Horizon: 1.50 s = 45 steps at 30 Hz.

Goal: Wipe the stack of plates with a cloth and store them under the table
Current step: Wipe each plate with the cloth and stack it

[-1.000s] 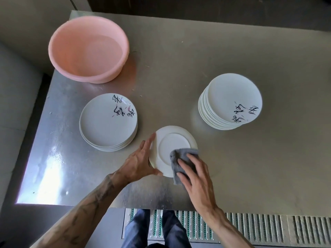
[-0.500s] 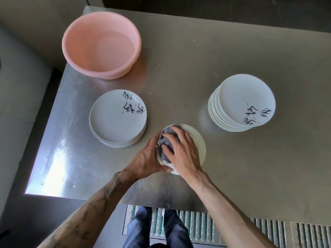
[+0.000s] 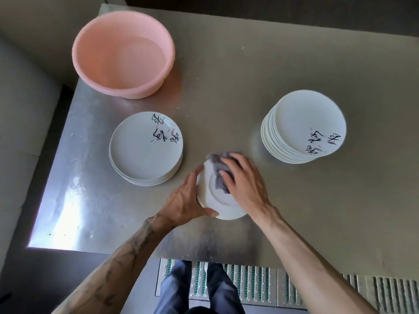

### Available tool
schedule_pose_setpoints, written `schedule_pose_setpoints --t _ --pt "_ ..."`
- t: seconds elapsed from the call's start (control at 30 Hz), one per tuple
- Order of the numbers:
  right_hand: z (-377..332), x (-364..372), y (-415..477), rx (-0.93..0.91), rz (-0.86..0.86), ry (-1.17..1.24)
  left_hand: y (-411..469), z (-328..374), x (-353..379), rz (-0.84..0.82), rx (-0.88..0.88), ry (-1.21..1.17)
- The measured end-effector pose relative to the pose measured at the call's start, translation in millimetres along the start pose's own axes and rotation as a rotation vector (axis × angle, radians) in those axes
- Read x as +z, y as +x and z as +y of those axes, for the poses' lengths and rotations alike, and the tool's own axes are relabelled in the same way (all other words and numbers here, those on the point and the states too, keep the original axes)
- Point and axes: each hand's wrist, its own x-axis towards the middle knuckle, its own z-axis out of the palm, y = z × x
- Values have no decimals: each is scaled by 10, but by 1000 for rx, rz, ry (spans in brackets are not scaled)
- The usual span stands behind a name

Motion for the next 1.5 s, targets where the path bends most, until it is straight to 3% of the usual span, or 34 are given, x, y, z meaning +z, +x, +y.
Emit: schedule_pose_setpoints --t 0.1,0.27,0.33,0.47,0.63,0.8,0.93,1.07,1.23,1.4,1.5 --pt "242 -150 -298 188 30 54 -1 4 13 1 21 32" --pt "233 -122 -512 267 62 126 -12 -7 13 -27 65 64" --pt "150 -71 -260 219 41 133 -8 -12 -11 -39 56 50" --pt "-176 93 17 -58 -14 40 -9 -12 -33 -42 35 5" --pt "-286 164 -374 -157 -10 48 1 -4 -16 -36 73 15" --pt "-19 42 -929 -307 -116 -76 -21 -19 -16 -10 140 51" --pt "314 -128 -1172 -119 -54 -105 -14 -30 -17 -41 99 52" --pt "348 -159 -899 89 19 76 -12 -41 3 -56 109 65" --pt "192 -91 -252 80 -22 146 -6 -47 1 -41 88 70" --pt "-72 47 -20 -254 -110 30 -2 -28 -12 -41 110 62" --pt "126 -60 -29 -32 -46 56 -1 -22 -4 -32 97 55"
